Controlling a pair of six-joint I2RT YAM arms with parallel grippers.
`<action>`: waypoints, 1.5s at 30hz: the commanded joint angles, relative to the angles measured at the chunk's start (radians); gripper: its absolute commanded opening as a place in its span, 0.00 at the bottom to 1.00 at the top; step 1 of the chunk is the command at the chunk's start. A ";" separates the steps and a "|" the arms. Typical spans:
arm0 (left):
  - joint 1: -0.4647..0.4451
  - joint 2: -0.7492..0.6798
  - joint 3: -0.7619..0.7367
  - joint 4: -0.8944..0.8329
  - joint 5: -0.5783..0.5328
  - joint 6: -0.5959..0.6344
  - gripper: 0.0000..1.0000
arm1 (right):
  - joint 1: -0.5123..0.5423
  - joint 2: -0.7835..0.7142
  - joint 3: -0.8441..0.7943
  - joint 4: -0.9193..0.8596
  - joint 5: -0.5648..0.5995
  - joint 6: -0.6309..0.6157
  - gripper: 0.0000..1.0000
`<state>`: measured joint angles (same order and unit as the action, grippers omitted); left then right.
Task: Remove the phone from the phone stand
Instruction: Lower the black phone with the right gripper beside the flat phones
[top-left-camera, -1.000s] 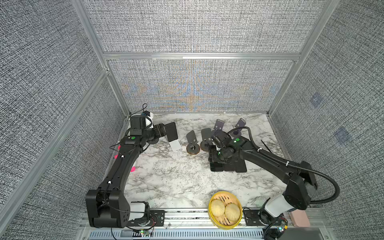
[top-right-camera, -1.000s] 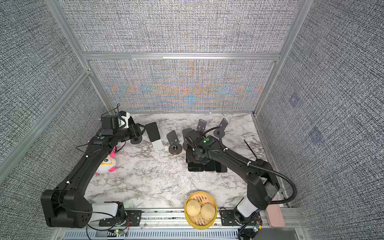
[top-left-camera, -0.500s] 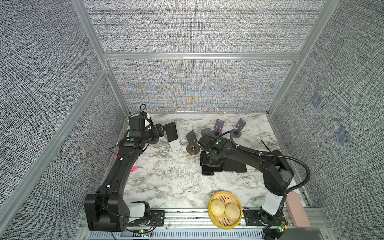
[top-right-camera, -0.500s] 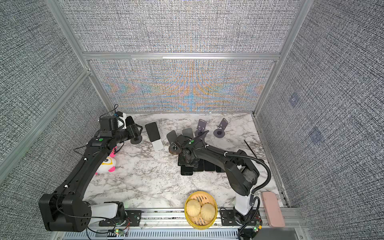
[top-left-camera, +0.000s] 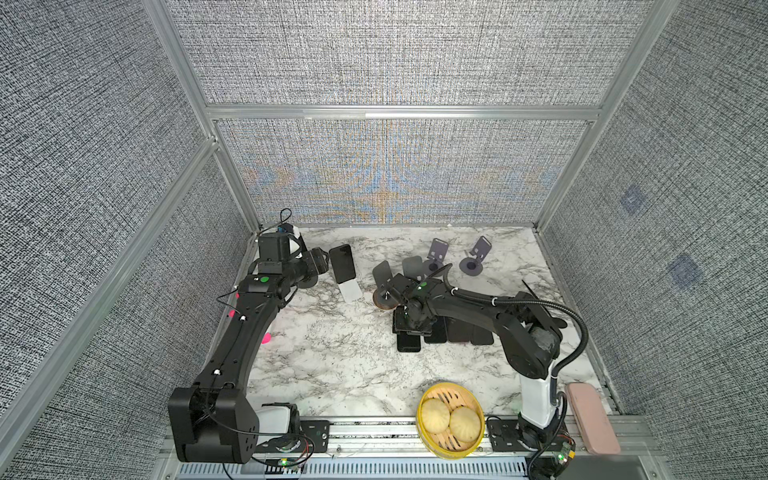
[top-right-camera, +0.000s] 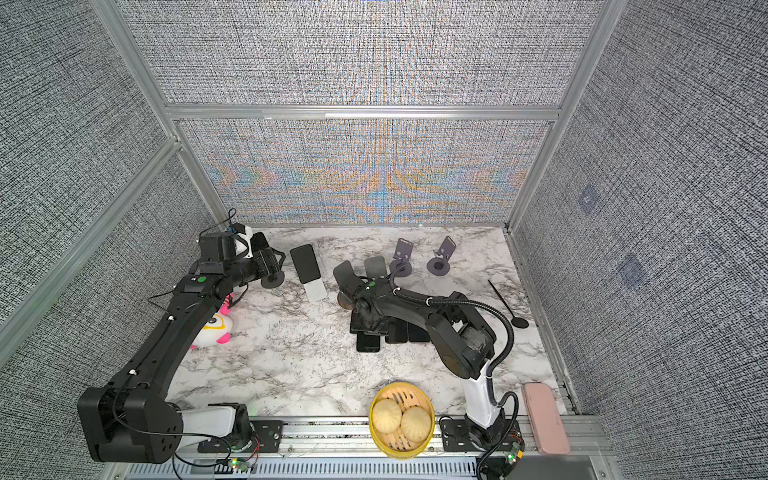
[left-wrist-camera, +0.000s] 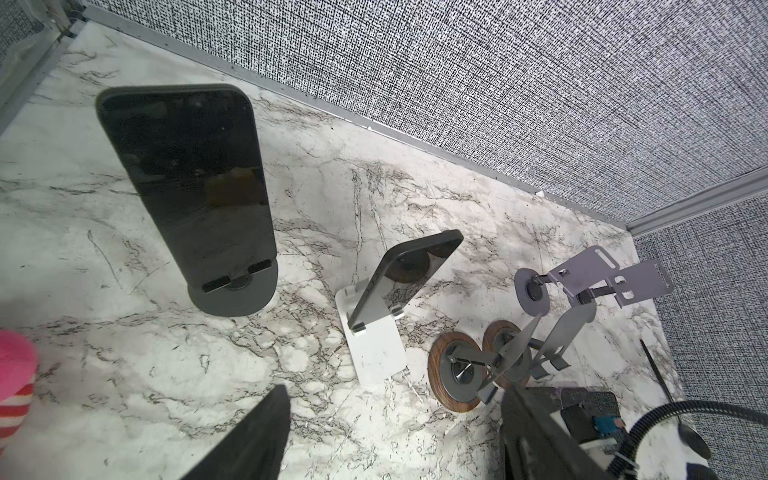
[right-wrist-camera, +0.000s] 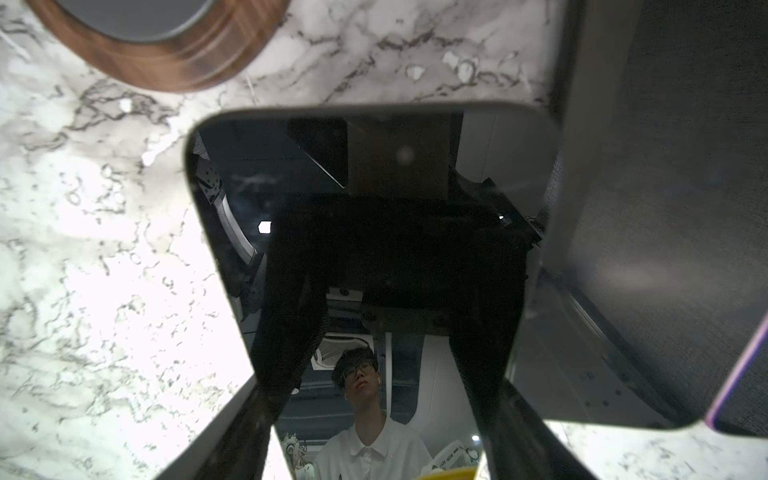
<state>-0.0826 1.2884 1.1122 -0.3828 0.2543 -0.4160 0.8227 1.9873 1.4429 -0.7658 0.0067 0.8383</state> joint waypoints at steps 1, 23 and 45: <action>0.001 0.001 0.005 0.012 -0.003 0.006 0.81 | 0.003 0.005 0.007 0.014 0.029 0.013 0.04; 0.001 -0.012 0.010 0.004 -0.007 0.023 0.81 | -0.004 0.077 0.058 -0.044 0.108 0.010 0.32; 0.000 -0.009 0.012 0.005 0.002 0.022 0.81 | -0.016 0.090 0.085 -0.054 0.118 -0.030 0.57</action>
<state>-0.0826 1.2808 1.1152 -0.3828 0.2470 -0.4007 0.8074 2.0777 1.5230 -0.7925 0.0994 0.8120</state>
